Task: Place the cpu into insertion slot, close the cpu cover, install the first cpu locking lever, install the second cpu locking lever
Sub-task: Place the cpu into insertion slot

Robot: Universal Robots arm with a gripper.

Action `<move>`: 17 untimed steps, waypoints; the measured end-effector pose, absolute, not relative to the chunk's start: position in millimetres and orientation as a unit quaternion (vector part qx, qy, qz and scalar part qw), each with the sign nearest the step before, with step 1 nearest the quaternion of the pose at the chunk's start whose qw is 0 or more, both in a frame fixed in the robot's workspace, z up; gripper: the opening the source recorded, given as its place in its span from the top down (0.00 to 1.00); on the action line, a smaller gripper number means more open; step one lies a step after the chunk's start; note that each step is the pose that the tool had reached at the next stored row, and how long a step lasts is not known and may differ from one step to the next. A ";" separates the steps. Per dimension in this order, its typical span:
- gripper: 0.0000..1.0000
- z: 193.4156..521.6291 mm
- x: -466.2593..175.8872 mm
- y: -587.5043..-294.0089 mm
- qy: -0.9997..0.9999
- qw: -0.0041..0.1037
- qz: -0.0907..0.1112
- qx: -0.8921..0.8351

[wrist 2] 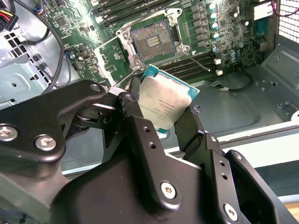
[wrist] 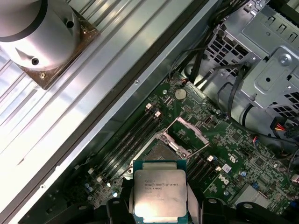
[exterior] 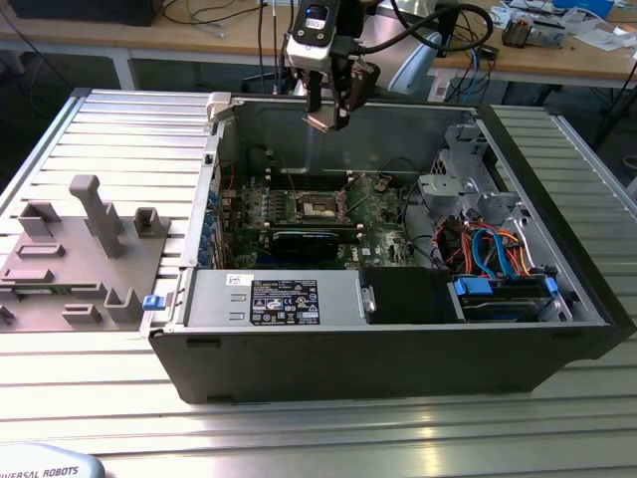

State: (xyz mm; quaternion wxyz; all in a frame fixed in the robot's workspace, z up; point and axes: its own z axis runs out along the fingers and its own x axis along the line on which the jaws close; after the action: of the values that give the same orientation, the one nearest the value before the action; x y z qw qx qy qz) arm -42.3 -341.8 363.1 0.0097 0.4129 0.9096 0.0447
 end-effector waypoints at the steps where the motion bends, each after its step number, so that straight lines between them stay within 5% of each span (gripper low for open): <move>1: 0.46 363.1 -42.3 -341.8 0.909 0.010 0.045 0.413; 17: 0.46 363.1 -42.3 -341.8 0.907 0.010 0.045 0.419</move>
State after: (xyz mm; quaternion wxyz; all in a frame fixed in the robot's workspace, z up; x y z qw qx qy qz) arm -42.3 -341.8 363.1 0.0100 0.4188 0.9069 0.0446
